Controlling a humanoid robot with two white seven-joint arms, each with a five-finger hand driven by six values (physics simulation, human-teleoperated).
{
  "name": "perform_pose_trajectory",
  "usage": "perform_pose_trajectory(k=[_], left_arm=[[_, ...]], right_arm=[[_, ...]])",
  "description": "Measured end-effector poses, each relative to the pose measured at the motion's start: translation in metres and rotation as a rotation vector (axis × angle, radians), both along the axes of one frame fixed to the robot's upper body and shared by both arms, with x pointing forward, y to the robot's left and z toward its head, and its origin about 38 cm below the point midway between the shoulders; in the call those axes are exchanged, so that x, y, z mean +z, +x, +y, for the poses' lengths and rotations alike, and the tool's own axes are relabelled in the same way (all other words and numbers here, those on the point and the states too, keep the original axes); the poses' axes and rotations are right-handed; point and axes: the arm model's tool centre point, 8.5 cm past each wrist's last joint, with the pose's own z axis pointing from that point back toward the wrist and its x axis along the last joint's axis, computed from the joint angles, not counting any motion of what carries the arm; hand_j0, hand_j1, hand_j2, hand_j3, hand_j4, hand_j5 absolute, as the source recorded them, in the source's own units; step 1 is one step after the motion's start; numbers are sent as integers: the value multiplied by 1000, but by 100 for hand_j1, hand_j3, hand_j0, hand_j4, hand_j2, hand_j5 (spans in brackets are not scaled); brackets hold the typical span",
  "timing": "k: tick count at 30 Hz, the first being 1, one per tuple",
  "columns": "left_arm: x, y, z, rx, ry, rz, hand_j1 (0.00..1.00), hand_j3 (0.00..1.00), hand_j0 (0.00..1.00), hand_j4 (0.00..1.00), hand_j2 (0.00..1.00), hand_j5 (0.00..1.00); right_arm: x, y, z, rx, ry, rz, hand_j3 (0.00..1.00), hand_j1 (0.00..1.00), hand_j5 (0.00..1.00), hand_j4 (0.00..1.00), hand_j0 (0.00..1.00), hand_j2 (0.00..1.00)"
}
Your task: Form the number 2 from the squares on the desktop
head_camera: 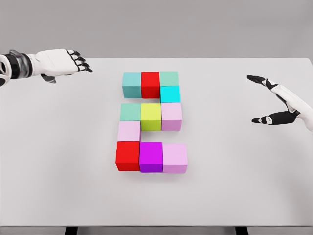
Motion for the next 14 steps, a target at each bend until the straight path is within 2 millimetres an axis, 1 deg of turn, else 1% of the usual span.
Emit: perform_pose_trajectory(k=[4, 5, 6, 8, 14], left_arm=[[0, 0, 0, 1, 0, 0, 100, 100, 100, 100, 100, 100], [-3, -3, 11, 20, 2, 6, 100, 100, 100, 100, 100, 100], [0, -4, 18, 33, 6, 2, 100, 100, 100, 100, 100, 100], [2, -6, 28, 50, 9, -2, 100, 100, 100, 100, 100, 100], [5, -7, 36, 65, 12, -6, 100, 100, 100, 100, 100, 100]], right_arm=[[0, 0, 0, 0, 0, 0, 100, 100, 100, 100, 100, 100], [0, 0, 0, 0, 0, 0, 100, 100, 100, 100, 100, 100], [0, 0, 0, 0, 0, 1, 100, 100, 100, 100, 100, 100], [0, 0, 0, -1, 0, 1, 100, 100, 100, 100, 100, 100], [0, 0, 0, -1, 0, 1, 100, 100, 100, 100, 100, 100]])
